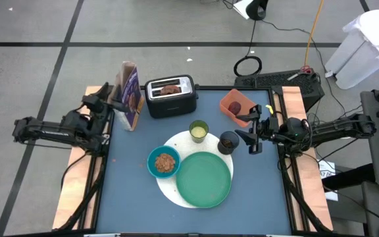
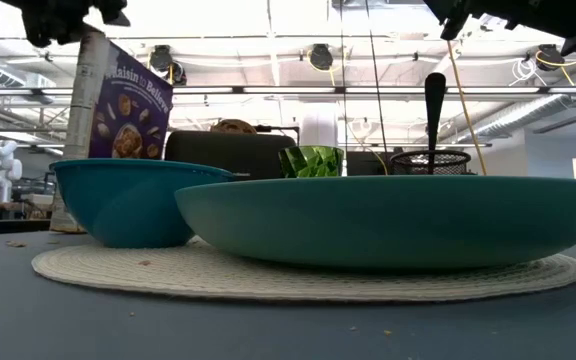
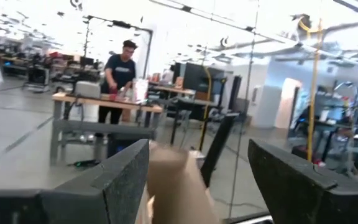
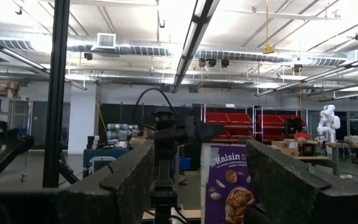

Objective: Arrange a breakfast setting
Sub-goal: Put the brown toasted bread on the green plate

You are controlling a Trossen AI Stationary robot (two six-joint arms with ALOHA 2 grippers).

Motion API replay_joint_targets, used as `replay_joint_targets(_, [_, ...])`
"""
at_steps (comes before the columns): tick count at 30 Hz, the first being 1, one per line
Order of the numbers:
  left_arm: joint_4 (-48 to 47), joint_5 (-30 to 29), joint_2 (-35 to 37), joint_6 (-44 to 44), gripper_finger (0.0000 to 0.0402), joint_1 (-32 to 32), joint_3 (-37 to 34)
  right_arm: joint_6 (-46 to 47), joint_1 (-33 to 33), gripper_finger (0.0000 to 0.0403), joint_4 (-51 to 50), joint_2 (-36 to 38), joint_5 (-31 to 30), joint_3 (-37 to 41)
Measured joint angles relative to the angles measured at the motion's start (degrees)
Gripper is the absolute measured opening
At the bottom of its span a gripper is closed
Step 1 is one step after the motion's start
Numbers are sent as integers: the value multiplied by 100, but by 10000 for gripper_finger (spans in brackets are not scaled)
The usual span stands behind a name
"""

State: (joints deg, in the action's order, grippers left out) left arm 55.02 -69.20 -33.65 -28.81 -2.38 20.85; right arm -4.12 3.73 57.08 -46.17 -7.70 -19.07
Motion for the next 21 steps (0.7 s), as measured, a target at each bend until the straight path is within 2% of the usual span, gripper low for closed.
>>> replay_joint_targets(11, [-261, 25, -348, -1026, 280, -472, 1292, 0, 1, 247, -42, 0, 0, 0])
replay_joint_targets(21, [-2475, 43, -1552, -1085, 280, -788, 3051, 0, 1, 247, -44, 0, 0, 0])
